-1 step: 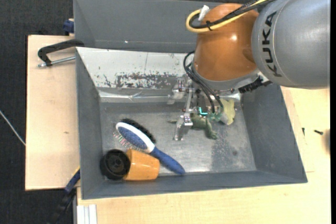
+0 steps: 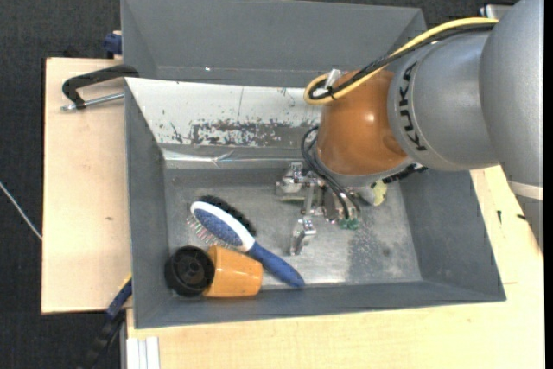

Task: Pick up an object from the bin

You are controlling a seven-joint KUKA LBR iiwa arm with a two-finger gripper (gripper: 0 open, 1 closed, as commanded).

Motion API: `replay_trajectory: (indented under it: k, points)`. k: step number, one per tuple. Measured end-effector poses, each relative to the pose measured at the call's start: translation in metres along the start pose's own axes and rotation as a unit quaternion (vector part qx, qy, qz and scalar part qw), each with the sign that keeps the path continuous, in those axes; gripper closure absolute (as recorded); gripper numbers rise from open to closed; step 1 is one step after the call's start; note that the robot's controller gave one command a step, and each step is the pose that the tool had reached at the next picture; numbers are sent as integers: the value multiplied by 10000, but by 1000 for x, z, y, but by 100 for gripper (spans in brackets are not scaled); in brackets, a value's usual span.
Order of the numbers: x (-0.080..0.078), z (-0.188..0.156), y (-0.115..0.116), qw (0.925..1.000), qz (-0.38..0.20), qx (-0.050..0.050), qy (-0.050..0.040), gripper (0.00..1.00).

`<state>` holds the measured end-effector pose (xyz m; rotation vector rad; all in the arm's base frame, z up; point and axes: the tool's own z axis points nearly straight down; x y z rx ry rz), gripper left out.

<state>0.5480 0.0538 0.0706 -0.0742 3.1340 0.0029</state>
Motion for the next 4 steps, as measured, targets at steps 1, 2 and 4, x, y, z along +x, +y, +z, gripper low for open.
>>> replay_trajectory:
  k: [1,2,4]
  points:
    - [-30,-11,-62,9878,1554,16,-9,0]
    - [-30,-11,-60,9880,1541,2,1,100]
    - [-29,-217,-51,9878,1554,1,-42,100]
